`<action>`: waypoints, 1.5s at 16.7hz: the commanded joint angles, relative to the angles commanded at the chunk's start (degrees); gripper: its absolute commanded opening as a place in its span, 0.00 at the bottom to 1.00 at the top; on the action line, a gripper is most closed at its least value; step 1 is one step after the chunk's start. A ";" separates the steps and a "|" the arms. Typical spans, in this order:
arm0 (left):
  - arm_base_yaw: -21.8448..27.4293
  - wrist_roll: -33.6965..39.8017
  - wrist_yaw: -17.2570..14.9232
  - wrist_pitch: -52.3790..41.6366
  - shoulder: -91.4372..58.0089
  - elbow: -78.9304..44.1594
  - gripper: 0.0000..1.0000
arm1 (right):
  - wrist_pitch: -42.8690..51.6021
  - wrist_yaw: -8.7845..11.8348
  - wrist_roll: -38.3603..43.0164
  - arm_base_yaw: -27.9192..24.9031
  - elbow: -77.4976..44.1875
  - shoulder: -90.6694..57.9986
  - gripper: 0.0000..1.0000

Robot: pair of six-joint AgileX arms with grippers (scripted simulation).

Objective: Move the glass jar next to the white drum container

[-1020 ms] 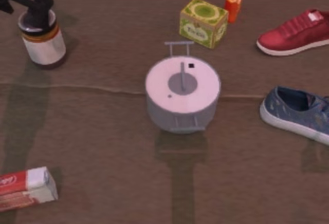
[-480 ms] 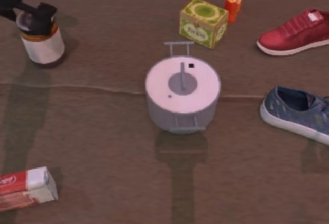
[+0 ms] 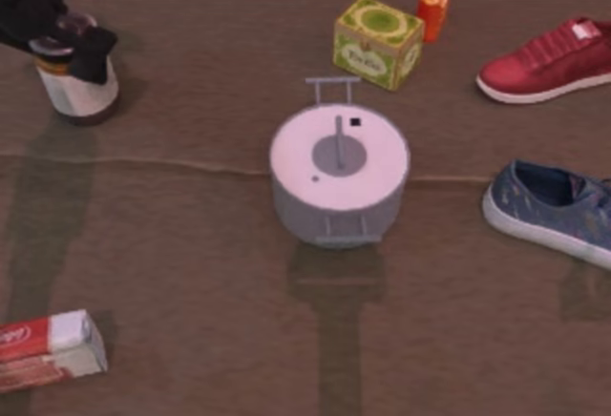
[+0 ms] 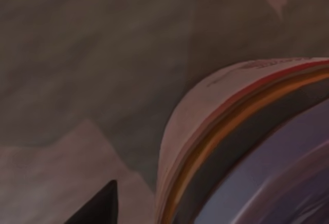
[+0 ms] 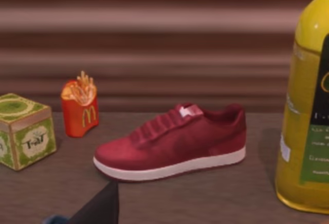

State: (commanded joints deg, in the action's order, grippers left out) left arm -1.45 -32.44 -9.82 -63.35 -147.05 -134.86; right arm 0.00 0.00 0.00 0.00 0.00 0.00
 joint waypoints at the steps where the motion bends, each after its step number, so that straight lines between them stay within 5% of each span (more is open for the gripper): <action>1: 0.00 0.00 0.00 0.00 0.00 0.00 0.92 | 0.00 0.00 0.00 0.00 0.00 0.00 1.00; 13: 0.00 0.00 0.00 0.00 0.00 0.00 0.02 | 0.00 0.00 0.00 0.00 0.00 0.00 1.00; 25: -0.28 -0.14 0.01 -0.32 1.73 1.87 0.00 | 0.00 0.00 0.00 0.00 0.00 0.00 1.00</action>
State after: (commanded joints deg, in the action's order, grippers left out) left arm -1.73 -32.58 -9.80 -63.67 -145.32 -132.98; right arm 0.00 0.00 0.00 0.00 0.00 0.00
